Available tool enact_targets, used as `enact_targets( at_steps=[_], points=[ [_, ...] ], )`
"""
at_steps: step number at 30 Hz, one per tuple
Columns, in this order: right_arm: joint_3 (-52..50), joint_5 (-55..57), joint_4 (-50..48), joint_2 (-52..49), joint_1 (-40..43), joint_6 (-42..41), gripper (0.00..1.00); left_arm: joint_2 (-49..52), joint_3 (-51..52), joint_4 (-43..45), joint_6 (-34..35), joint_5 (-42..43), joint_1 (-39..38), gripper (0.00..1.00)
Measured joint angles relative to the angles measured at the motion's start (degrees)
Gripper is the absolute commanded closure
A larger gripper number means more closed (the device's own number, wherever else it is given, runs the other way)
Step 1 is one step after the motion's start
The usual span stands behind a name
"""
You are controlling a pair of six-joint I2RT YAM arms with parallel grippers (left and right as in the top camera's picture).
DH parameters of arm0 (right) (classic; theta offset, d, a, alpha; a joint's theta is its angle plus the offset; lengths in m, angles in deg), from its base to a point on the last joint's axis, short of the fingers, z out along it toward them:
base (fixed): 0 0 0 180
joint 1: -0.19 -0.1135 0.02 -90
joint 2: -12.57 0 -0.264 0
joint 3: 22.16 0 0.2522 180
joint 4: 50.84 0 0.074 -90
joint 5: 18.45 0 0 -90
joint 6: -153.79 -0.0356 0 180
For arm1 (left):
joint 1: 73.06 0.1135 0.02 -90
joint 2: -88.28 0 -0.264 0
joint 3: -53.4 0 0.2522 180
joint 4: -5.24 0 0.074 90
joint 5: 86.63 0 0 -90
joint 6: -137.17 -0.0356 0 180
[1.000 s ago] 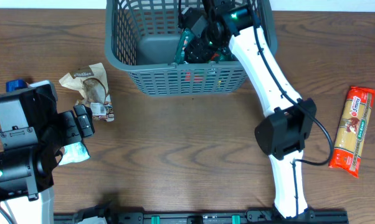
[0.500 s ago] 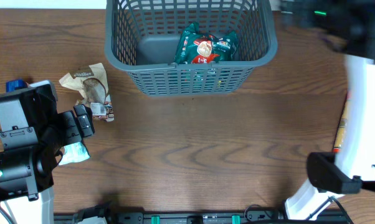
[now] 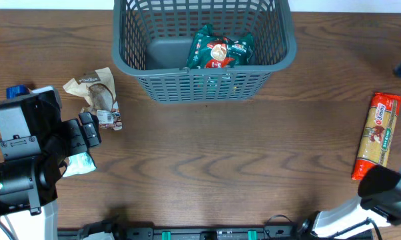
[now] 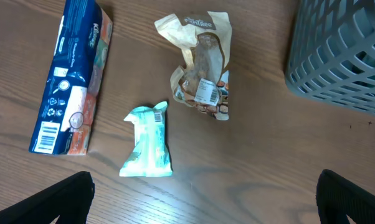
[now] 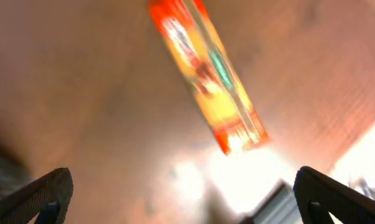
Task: Pack container
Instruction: 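Move the right gripper to the red spaghetti pack and grasp it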
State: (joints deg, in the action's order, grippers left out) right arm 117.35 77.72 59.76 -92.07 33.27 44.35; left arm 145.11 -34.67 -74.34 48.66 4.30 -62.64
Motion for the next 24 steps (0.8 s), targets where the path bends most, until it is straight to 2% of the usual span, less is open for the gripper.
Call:
enact_targets(
  at_steps=[5, 12, 19, 24],
  points=[
    [-15.9, -0.5, -7.6, 0.7, 6.6, 7.0, 0.01, 0.0, 0.0, -0.2, 0.0, 0.0, 0.0, 0.01],
    [-34.6, -4.7, -29.3, 0.7, 10.5, 18.4, 0.01, 0.0, 0.0, -0.1, 0.0, 0.0, 0.0, 0.01],
    [-47.5, -5.9, -49.5, 0.7, 10.6, 24.2, 0.01, 0.0, 0.0, 0.5, 0.0, 0.0, 0.0, 0.01],
    [-54.9, -6.2, -59.1, 0.7, 10.6, 25.5, 0.01, 0.0, 0.0, 0.5, 0.0, 0.0, 0.0, 0.01]
  ],
)
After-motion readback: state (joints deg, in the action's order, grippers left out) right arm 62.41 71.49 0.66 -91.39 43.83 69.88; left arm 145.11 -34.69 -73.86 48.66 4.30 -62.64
